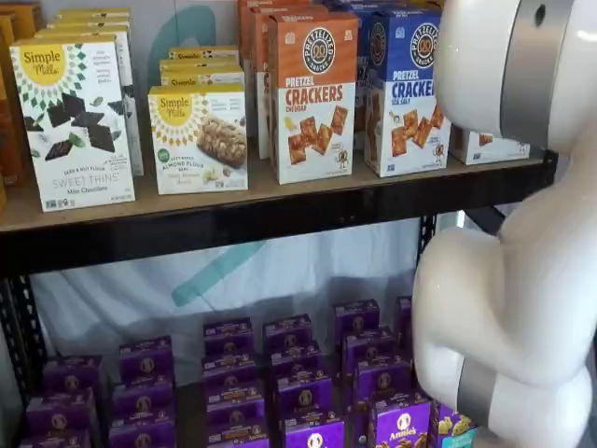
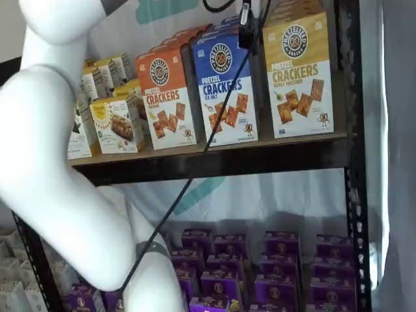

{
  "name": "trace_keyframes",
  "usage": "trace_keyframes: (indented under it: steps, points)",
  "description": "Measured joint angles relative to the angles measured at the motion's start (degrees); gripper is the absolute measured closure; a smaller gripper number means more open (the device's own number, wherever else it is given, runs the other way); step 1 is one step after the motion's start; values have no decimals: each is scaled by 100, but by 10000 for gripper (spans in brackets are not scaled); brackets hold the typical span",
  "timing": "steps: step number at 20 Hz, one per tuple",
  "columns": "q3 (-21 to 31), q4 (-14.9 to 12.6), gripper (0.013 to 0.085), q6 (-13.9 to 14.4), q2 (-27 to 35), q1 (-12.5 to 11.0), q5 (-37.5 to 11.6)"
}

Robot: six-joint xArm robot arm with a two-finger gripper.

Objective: Retrieve the yellow and white box located on the top shelf, the sixth one from the left

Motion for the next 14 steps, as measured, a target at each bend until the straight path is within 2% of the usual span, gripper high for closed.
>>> trace_keyframes:
  steps: [4, 7, 14]
  points:
    - [131, -184, 130, -12, -56, 312, -504]
    - [2, -389, 130, 97, 82, 499, -510]
    - [-306, -480, 130, 213, 507, 692, -618]
